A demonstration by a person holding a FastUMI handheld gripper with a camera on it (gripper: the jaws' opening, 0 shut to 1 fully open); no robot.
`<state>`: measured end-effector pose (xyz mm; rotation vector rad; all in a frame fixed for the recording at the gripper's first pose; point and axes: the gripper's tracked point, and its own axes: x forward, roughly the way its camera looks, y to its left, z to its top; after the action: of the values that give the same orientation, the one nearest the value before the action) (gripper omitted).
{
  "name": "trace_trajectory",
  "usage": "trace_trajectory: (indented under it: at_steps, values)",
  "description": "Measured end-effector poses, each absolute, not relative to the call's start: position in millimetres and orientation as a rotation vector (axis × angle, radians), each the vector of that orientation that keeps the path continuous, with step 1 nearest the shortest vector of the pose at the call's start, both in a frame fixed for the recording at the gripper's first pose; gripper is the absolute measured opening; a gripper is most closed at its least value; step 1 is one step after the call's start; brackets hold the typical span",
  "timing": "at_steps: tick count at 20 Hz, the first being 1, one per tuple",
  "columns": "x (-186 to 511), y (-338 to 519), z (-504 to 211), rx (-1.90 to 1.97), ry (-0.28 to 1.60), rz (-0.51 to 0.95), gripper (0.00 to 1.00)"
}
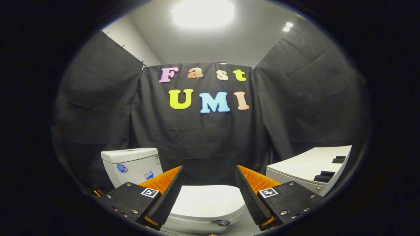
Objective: Open the toilet lid.
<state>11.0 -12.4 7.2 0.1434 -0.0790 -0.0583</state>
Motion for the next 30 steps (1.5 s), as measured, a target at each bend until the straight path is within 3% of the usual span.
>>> trace_trajectory:
  at_steps: [23,30]
  values:
    - [54.3,-7.7,-165.8,0.684,0.188,-0.151,0.95]
    - [52.7,-15.1,-225.1,0.830,0.299,-0.249,0.94]
